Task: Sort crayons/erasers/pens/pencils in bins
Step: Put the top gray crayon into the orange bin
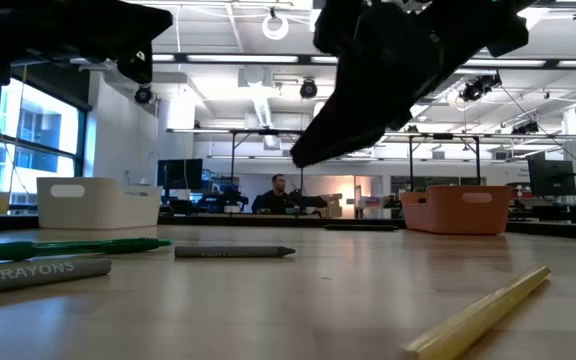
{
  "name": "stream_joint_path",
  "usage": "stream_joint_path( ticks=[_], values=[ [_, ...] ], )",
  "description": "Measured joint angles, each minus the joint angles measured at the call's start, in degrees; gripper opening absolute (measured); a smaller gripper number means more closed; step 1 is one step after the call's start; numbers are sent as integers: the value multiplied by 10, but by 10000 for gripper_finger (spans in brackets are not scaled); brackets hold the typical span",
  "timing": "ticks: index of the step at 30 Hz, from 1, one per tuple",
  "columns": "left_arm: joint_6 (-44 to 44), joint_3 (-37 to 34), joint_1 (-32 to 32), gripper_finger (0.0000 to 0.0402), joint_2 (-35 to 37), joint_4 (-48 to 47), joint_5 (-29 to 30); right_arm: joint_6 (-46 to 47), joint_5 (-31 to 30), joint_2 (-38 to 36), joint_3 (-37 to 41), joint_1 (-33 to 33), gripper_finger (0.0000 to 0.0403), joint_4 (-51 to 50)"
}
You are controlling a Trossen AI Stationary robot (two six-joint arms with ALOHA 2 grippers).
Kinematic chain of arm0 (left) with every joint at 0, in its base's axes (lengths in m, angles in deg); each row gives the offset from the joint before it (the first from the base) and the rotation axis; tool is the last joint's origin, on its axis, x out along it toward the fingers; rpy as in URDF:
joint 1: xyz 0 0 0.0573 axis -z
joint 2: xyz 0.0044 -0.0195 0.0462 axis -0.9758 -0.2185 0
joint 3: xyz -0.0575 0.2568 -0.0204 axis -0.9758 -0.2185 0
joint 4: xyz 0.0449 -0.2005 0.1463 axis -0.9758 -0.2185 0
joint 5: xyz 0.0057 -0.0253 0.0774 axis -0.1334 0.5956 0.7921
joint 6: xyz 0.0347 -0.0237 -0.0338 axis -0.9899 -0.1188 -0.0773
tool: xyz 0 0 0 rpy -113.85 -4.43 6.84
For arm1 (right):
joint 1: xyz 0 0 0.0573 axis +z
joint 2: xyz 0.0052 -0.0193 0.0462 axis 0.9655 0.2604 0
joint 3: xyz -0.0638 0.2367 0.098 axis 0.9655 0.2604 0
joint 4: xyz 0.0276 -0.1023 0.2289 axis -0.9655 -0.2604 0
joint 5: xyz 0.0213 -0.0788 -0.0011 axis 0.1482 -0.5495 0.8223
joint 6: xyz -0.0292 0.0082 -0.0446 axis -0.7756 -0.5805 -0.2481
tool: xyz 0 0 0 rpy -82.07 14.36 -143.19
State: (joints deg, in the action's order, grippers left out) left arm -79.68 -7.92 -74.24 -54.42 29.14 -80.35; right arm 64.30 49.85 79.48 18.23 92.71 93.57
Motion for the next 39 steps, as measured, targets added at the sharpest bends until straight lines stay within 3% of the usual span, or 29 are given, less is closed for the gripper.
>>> stream_joint_path(
  ticks=[6,13,26,39],
  values=[
    [0,0,4,0,0,-7,10,0,41,60,-52,-1,196,-41],
    [-9,0,3,0,0,-16,12,-26,44,120,-110,-1,194,-94],
    [2,0,24,0,0,-40,18,-37,105,170,-149,-23,125,-121],
    [-33,0,79,0,0,-57,87,-41,109,174,-140,-36,57,-137]
  ],
)
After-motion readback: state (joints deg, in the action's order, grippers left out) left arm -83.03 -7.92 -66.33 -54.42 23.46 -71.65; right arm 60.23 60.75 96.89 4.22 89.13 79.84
